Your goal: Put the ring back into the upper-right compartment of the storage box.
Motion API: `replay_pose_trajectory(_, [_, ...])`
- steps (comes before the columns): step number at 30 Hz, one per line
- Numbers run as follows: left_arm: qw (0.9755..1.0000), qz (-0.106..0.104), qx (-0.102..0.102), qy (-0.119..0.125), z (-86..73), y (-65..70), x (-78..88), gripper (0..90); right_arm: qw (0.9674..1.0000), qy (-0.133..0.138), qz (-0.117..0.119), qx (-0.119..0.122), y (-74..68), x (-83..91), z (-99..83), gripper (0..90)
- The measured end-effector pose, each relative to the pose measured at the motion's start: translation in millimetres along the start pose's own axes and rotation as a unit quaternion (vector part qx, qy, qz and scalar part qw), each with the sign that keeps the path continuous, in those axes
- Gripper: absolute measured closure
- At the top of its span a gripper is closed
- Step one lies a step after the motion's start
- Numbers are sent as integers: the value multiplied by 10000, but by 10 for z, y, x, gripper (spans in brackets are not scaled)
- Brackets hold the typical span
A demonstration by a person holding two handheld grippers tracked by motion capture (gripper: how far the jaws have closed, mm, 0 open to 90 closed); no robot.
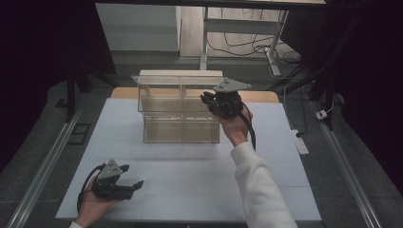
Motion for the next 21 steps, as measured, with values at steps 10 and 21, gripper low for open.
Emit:
replay_pose_trajectory(10, [10000, -1, -10, -9, -2, 3, -1, 171, 9999, 38, 91, -81, -17, 81, 9, 610])
replay_pose_trajectory(21, [10000, 6, 0, -22, -7, 0, -5, 171, 9994, 111, 219, -248, 6, 259, -71, 585])
Point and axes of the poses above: each handheld gripper's, and its own axes: x roughly backward along the jaws, z roughly out of its top, y roughly to its right, the point moved 4 cm from there along -x, roughly forward along the jaws, and after that the axes turned 15 degrees about y, right-handed, at the moved point
